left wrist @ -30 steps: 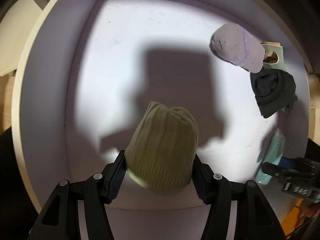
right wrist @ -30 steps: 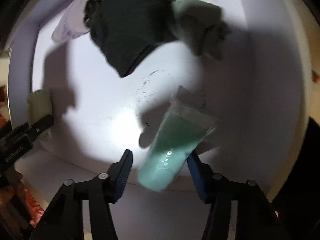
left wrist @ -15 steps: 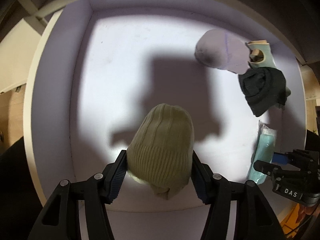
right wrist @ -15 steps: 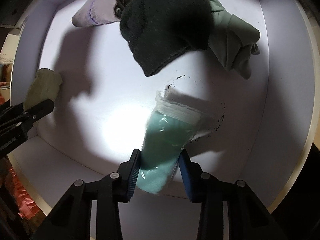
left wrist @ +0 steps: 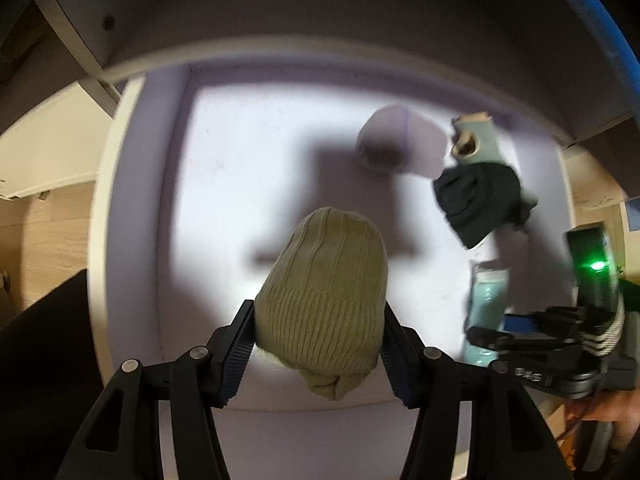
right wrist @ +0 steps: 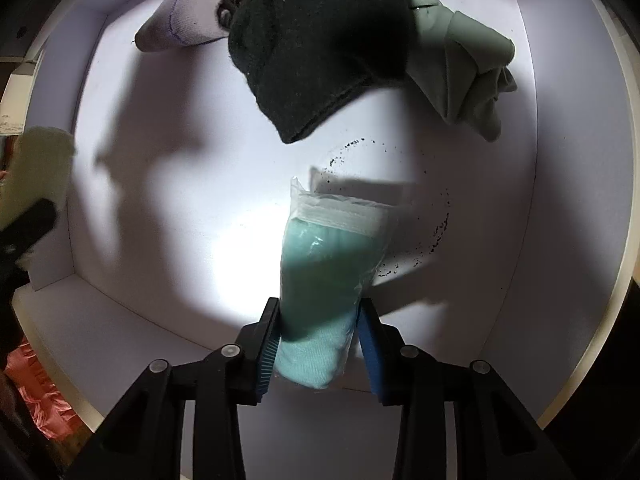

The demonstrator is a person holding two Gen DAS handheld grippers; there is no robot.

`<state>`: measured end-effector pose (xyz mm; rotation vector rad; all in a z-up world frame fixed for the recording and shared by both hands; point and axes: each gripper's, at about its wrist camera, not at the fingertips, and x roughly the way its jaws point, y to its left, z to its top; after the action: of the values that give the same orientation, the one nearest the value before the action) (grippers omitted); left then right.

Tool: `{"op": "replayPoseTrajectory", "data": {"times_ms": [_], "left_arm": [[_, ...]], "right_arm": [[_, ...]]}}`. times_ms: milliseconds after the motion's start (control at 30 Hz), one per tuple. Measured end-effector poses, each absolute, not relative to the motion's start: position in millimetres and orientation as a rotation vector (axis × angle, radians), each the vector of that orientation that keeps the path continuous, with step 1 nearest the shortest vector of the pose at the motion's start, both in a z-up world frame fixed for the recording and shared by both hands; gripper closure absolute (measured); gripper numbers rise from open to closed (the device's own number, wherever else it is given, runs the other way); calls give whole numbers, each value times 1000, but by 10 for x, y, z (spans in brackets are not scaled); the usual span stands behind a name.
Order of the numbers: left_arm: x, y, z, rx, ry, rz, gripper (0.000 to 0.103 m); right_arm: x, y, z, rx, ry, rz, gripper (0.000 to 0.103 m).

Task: Organize soft objects
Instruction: 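Carry the green beanie with the left gripper into the gold tray while the right gripper lifts the mint packet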

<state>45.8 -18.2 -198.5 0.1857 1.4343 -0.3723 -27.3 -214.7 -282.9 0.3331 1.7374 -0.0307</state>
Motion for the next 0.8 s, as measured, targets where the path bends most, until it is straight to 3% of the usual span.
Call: {"op": "replayPoseTrajectory", "data": {"times_ms": [800], "left_arm": [[223, -485, -130, 307, 1082, -470, 45]], "right_arm": [[-307, -2058, -2916, 321, 1740, -37, 64]]}}
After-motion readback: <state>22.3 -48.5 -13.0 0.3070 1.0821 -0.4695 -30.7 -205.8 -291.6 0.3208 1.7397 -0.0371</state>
